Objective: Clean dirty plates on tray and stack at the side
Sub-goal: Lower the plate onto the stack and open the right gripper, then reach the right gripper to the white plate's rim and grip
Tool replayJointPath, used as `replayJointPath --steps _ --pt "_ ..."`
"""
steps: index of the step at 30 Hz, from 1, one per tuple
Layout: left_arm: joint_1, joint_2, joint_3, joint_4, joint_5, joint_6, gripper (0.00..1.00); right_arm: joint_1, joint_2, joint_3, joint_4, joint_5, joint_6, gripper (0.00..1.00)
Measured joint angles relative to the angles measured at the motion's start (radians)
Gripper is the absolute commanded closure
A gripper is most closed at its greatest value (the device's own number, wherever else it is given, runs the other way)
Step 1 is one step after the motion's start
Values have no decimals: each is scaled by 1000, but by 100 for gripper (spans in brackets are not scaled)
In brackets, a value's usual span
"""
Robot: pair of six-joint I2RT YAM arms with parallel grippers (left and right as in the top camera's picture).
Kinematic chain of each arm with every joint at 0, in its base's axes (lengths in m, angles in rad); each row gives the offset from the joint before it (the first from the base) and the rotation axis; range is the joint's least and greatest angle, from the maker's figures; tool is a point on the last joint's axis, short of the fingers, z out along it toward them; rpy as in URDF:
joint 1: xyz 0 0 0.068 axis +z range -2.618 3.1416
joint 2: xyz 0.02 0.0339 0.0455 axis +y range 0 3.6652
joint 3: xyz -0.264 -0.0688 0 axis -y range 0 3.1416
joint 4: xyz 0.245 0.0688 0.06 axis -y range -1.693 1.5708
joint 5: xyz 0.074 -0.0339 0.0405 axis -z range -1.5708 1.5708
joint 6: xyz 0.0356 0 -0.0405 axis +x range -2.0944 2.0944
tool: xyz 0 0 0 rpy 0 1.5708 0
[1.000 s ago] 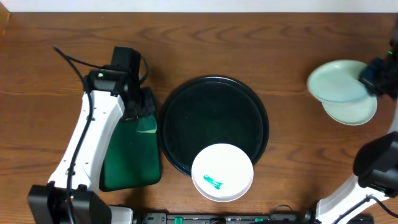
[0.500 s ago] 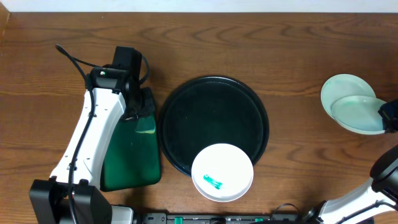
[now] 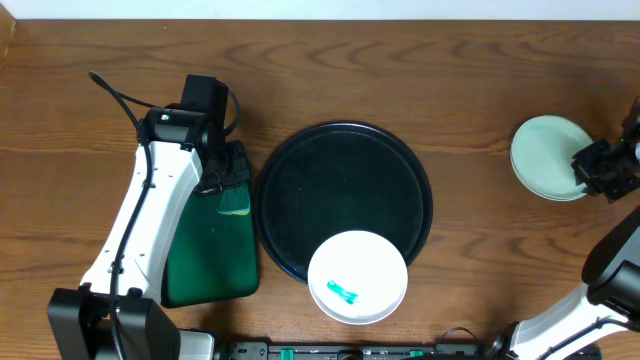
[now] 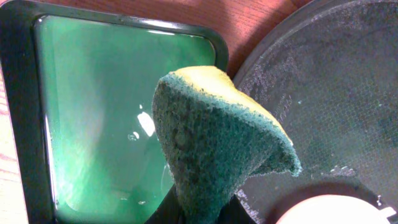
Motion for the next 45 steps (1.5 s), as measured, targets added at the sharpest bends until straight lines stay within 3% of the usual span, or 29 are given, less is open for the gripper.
replayJointPath --steps 2,3,10,15,20,24,27,31,37,45 --pt "0 0 0 -1 0 0 93 4 0 0 0 1 5 64" --pt "0 0 0 -1 0 0 93 4 0 0 0 3 6 61" --pt "0 0 0 -1 -3 8 93 5 0 3 -5 -65 -32 57" --pt "0 0 0 0 -3 22 93 50 -11 64 -43 -179 -146 50" --pt "10 0 0 1 -3 21 93 196 -121 118 -109 -286 -270 44" --pt "53 0 0 1 -3 21 93 383 -235 141 -279 -333 -298 45" --pt "90 0 0 1 -3 21 93 502 -249 139 -360 -340 -281 50" --pt "124 0 0 1 -4 21 92 653 -246 76 -402 -292 -200 50" --pt "134 0 0 3 -4 21 93 853 -283 -116 -340 -211 -60 44" --pt "139 0 -10 29 -3 23 93 1063 -445 -380 -303 -192 116 45"
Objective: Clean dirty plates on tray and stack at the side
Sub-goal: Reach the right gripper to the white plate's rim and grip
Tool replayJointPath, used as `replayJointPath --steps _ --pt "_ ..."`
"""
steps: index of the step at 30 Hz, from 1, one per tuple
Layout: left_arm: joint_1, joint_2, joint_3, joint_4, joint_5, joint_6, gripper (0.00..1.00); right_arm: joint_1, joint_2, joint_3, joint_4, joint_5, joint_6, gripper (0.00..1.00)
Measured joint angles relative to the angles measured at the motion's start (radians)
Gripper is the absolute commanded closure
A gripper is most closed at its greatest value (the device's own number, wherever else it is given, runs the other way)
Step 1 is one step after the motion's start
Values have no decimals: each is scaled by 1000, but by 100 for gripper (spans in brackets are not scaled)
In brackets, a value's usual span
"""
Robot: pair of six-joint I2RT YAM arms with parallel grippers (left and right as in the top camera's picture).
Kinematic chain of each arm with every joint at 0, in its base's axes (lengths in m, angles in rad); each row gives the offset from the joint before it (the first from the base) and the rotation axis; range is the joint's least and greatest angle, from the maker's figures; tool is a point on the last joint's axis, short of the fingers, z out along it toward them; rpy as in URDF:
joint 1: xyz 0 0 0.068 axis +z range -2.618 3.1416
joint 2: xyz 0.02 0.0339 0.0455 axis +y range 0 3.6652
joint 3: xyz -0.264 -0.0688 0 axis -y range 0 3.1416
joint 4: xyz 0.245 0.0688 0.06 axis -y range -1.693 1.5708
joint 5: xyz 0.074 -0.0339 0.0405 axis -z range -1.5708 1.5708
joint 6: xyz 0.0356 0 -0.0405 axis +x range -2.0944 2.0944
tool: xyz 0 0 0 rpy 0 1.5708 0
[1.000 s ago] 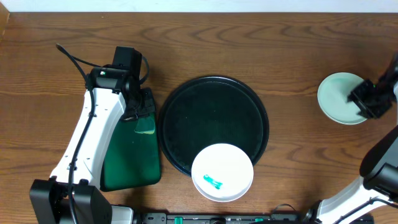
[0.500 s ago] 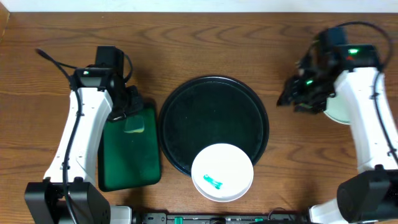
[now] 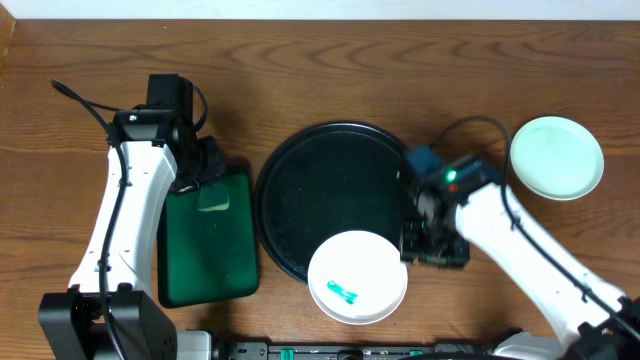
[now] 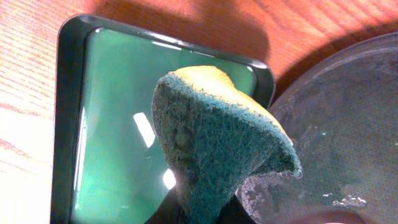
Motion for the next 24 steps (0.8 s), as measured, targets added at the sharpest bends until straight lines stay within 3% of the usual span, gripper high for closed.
replayJointPath --steps 9,16,24 --pt "20 1 -39 18 0 2 93 212 -110 -148 36 -6 154 39" --pt "21 1 -41 19 0 2 93 372 -116 -224 226 -39 335 36" --pt "21 1 -41 19 0 2 93 397 -117 -304 273 -33 487 38"
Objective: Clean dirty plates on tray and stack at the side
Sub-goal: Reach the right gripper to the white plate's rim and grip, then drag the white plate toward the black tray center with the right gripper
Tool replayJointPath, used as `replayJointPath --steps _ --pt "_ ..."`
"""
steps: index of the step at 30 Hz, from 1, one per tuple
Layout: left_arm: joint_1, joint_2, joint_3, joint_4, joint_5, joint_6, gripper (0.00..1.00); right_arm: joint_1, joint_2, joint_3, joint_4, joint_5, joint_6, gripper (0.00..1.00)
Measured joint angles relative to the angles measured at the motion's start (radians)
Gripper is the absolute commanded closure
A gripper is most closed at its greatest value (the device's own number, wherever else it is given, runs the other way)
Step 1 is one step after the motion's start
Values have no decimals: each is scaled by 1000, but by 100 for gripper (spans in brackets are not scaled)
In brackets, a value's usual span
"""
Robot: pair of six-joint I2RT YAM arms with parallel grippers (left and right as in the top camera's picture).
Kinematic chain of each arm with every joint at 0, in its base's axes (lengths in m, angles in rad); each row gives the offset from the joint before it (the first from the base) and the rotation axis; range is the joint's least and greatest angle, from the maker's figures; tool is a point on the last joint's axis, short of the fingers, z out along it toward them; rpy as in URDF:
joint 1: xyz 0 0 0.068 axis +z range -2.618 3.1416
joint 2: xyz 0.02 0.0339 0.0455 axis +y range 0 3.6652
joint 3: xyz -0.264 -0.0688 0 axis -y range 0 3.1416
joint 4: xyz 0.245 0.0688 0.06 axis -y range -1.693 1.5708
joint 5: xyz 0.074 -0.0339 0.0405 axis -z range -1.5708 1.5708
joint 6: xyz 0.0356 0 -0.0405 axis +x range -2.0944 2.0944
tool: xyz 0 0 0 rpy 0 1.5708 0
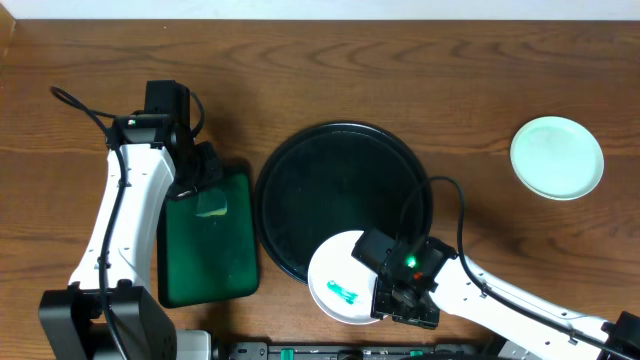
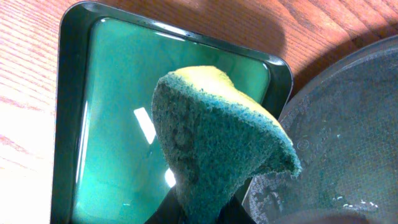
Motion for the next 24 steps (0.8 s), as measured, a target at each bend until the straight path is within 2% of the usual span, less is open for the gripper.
replayJointPath --steps 3,5,7,10,13,14,15,17,24 --pt "0 0 0 -1 0 0 93 1 0 -2 21 27 27 49" --pt "0 0 0 -2 0 0 93 3 0 -2 44 48 47 60" --pt "0 0 0 -2 0 0 93 3 0 -2 69 71 58 60" --pt "0 0 0 -6 0 0 92 2 0 -2 77 98 69 55" --pt "0 0 0 -8 0 0 93 0 0 -2 79 130 80 56" --pt "0 0 0 -9 0 1 93 -1 0 -2 80 137 82 58" --pt "0 0 0 -9 0 0 93 -1 1 -2 85 150 90 69" --pt "0 0 0 -10 0 0 93 -1 2 -3 98 166 102 79" --pt "0 0 0 -20 0 0 93 -1 10 -34 197 181 117 81"
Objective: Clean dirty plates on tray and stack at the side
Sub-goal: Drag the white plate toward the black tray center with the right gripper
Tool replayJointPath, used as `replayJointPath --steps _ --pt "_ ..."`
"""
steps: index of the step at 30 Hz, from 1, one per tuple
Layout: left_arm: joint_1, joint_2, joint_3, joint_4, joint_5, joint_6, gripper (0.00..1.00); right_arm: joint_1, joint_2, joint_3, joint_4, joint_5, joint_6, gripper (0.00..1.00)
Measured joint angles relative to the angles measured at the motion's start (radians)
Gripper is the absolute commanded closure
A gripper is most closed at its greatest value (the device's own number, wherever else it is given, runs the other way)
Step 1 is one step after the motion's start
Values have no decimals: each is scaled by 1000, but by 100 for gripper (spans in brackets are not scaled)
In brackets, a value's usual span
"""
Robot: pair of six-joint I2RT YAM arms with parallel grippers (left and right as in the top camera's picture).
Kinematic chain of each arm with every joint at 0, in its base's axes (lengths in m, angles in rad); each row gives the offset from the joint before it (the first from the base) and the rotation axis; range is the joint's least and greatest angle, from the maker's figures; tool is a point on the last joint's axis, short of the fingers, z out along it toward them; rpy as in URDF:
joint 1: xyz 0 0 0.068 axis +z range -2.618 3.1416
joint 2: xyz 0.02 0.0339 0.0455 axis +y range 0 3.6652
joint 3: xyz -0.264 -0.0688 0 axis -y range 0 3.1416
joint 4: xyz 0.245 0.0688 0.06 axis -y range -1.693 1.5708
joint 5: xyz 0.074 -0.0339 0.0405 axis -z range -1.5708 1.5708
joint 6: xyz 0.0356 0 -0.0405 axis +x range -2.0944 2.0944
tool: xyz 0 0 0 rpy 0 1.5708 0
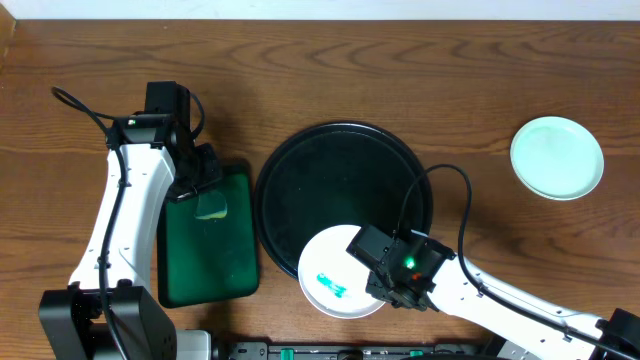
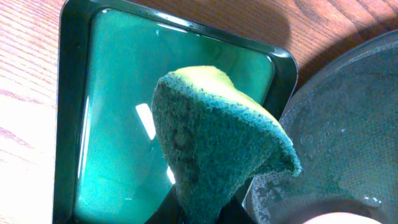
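Observation:
A dirty white plate (image 1: 335,285) with a teal smear lies on the front edge of the round black tray (image 1: 340,170). My right gripper (image 1: 393,284) sits on the plate's right rim and appears shut on it; its fingers are largely hidden under the wrist. My left gripper (image 1: 205,192) is shut on a green and yellow sponge (image 2: 211,143), held over the far right corner of the green basin (image 2: 106,124). The fingers (image 2: 233,208) barely show beneath the sponge. A corner of the white plate (image 2: 339,219) shows in the left wrist view.
The green basin (image 1: 205,260) of liquid lies left of the black tray (image 2: 348,124), almost touching it. A clean pale green plate (image 1: 557,158) rests at the far right of the wooden table (image 1: 480,80). Cables trail from both arms.
The white plate has shifted a little to the left on the tray's front edge, with my right gripper still at its right rim. My left gripper with the sponge has hardly moved.
My right gripper was first at the pale green plate at the far right. Then that plate lay alone and the arm was over the tray's right edge. Then it was at the white plate's rim, which has now shifted left. The left gripper kept the sponge over the basin.

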Motion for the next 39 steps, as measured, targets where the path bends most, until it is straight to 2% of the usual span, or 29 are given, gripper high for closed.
replayJointPath --steps 4,6,7,8,16,24,27,32,35,39 --pt "0 0 0 -1 0 0 93 0 1 -26 10 0 12 80" --pt "0 0 0 -2 0 0 93 0 3 -27 13 0 18 87" --pt "0 0 0 -2 0 0 93 0 3 -27 13 0 21 98" --pt "0 0 0 -2 0 0 93 0 3 -27 15 0 26 99" --pt "0 0 0 -5 0 0 93 -10 3 -27 43 -1 11 99" --pt "0 0 0 -5 0 0 93 -26 3 25 27 69 -131 99" --pt "0 0 0 -6 0 0 93 -90 3 89 42 108 -208 99" --pt "0 1 0 -11 0 0 93 -290 11 107 126 126 -322 99" --pt "0 1 0 -12 0 0 93 -392 81 108 191 134 -402 99" --pt "0 1 0 -12 0 0 93 -410 203 109 272 126 -461 99"
